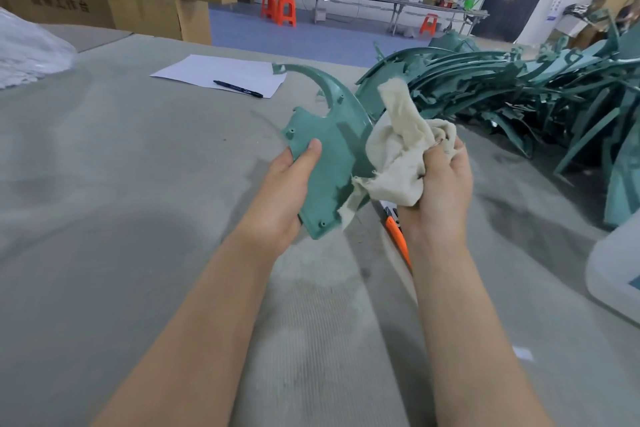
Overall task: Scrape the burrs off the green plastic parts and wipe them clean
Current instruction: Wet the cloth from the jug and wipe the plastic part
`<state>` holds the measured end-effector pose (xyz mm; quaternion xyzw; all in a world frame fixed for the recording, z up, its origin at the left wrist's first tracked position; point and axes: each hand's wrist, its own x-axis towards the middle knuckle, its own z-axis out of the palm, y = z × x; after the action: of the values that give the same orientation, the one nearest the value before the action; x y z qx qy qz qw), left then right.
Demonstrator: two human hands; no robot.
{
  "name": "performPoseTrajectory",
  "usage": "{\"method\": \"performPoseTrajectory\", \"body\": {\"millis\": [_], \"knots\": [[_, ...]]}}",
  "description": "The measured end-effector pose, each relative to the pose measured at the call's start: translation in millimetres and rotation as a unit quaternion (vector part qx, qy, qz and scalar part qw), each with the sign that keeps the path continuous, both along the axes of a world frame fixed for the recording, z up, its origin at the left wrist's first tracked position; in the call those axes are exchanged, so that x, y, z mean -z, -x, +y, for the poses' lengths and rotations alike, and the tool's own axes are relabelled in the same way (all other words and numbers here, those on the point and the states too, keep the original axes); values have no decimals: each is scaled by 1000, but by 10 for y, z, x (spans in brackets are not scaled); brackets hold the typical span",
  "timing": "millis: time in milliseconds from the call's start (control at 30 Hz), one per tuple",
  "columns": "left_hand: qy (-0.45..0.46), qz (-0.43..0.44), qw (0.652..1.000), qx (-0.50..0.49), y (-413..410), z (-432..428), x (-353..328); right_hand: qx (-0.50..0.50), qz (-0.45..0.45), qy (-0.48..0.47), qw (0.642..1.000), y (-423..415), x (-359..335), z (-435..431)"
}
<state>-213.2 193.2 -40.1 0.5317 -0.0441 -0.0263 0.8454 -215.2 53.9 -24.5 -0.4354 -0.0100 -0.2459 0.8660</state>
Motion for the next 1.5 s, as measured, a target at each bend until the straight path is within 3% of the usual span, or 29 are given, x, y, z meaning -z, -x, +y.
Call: {"method": "performPoseTrajectory", "body": {"millis": [167,367,533,700,800,933,1067,1200,1367,1500], "knots": [[10,36,999,4,-2,-39,10,-18,2,53,998,32,3,114],[-4,-6,1000,21,-9,-95,17,109,4,308,945,47,129,318],[-87,-21,996,-21,-3,-94,60,200,23,255,946,-28,149,157],[-104,-36,993,-49,-1,-134,68,128,7,267,955,46,114,210],[-119,-48,990,-62,-5,-119,73,55,-27,381,922,101,137,331],[-130,-83,985,-72,7,-101,63,46,-106,528,842,53,209,371],[-141,-107,981,-74,31,-132,44,74,-87,528,841,-23,267,315],[-126,-107,984,-59,43,-156,26,86,-1,536,840,-63,277,246],[25,-3,999,-43,-26,13,-4,41,-60,611,788,62,387,546],[77,23,996,-31,-23,31,-40,68,-69,603,792,2,381,532]]}}
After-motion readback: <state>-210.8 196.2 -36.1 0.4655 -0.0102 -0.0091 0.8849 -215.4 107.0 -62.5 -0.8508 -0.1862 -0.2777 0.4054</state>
